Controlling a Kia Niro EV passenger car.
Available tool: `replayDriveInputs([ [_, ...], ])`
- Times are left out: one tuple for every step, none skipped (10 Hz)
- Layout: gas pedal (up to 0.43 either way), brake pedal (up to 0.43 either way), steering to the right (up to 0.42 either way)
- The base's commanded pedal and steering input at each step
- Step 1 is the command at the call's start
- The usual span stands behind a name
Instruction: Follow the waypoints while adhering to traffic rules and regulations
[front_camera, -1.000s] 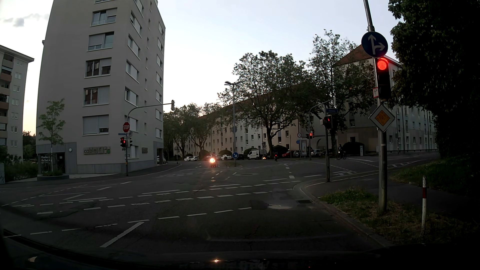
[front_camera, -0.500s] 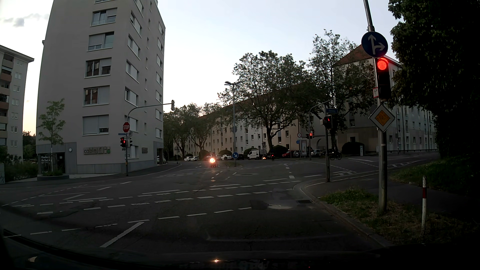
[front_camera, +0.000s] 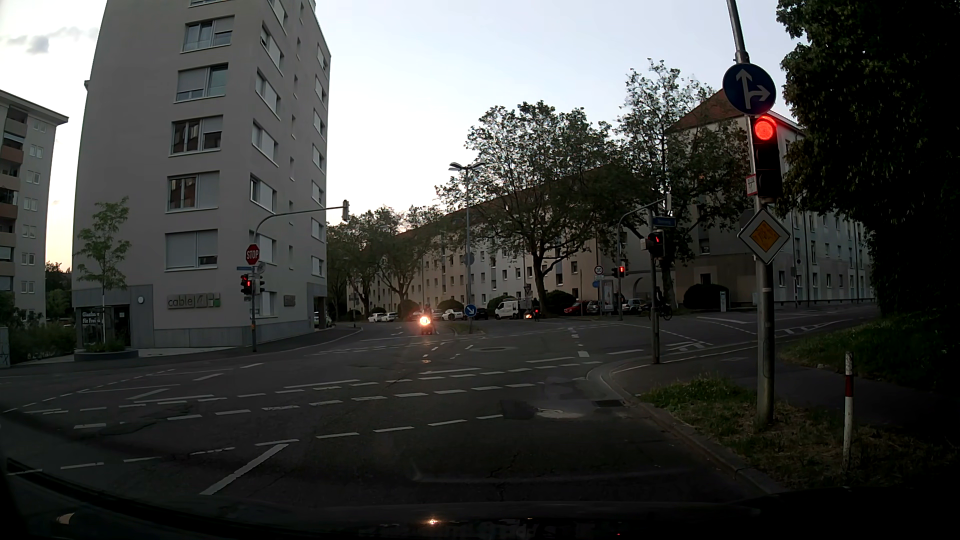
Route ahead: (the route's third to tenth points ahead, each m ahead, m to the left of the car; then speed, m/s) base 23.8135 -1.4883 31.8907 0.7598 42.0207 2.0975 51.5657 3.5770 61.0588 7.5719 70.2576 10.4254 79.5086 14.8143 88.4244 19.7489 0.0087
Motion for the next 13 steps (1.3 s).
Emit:
replayDriveInputs([
  [0.000,0.238,0.000],
  [0.000,0.244,-0.001],
  [0.000,0.238,0.000],
  [0.000,0.238,0.000],
  [0.000,0.238,0.000],
  [0.000,0.238,0.000],
  [0.000,0.238,0.000],
  [0.000,0.238,0.000],
  [0.000,0.238,-0.001],
  [0.000,0.238,0.000],
  [0.000,0.238,0.000],
  [0.000,0.238,0.000],
  [0.000,0.238,0.000],
])
